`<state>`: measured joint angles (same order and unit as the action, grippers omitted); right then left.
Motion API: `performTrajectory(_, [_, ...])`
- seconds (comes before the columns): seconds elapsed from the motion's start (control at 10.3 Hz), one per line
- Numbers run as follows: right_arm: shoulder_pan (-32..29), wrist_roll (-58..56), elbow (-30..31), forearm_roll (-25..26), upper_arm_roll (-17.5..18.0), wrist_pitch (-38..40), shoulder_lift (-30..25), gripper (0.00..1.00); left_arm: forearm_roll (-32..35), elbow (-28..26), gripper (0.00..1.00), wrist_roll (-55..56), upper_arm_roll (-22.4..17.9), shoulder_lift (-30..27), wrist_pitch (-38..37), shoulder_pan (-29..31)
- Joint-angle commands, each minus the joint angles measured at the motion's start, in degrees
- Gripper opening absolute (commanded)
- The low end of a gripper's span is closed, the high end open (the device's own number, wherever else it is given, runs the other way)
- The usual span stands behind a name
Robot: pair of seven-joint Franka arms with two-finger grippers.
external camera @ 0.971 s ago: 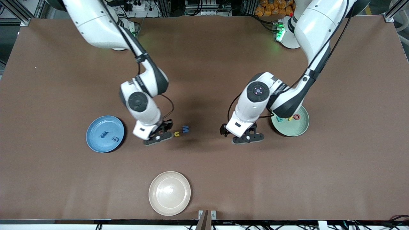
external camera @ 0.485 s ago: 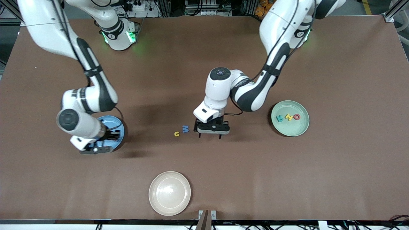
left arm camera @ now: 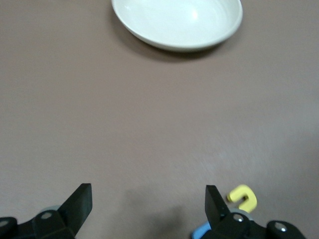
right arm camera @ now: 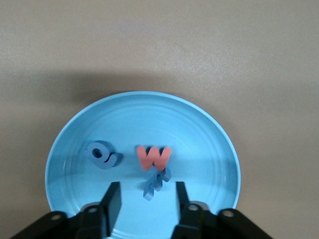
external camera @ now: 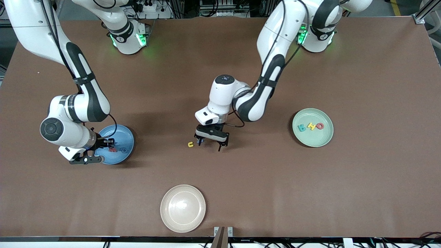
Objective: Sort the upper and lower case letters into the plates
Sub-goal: 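Grasp the blue W with the left gripper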
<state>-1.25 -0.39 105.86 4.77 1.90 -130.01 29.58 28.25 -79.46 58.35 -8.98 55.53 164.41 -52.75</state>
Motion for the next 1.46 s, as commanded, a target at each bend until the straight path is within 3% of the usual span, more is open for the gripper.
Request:
performTrajectory(0.0, [-1.4,-1.3,1.9,0.1,0.7,-0.2,-1.5,1.0,2.7,2.5,1.0,-0.1,-4.7,2.0,0.0,-6.5])
performTrajectory(0.19, [-1.5,-1.3,2.0,0.2,0.7,0.1,-1.5,1.0,3.9,3.5,1.0,0.4,-5.7,4.4,0.0,-7.5])
performTrajectory(0.58, [-1.5,-1.5,2.1,0.2,0.6,0.8,-1.5,1.0,3.8,6.2,0.73,1.6,-6.7,7.9,0.0,-7.5])
performTrajectory(0.68, [-1.5,-1.5,2.0,0.2,0.6,1.0,-1.5,1.0,3.8,6.3,0.71,1.7,-6.7,8.0,-0.1,-7.5])
performTrajectory(0.78, [-1.5,-1.5,2.0,0.2,0.6,0.9,-1.5,1.0,3.8,6.3,0.61,1.7,-6.7,8.2,-0.1,-7.5])
performTrajectory(0.87, [-1.5,-1.5,2.0,0.2,0.6,1.0,-1.5,1.0,3.7,6.3,0.56,1.7,-6.7,8.4,-0.1,-7.5])
performTrajectory(1.17, [-1.4,-1.5,2.0,0.2,0.6,1.0,-1.5,1.0,3.1,6.3,0.1,1.8,-6.6,8.0,-0.1,-7.5])
performTrajectory(1.26, [-1.4,-1.5,2.0,0.2,0.6,1.0,-1.5,1.0,3.0,6.1,0.0,2.6,-6.6,7.5,-0.1,-7.5])
performTrajectory(1.36, [-1.4,-1.4,1.9,0.2,0.6,1.0,-1.5,1.0,3.0,5.9,0.0,3.3,-6.5,6.8,-0.2,-7.4])
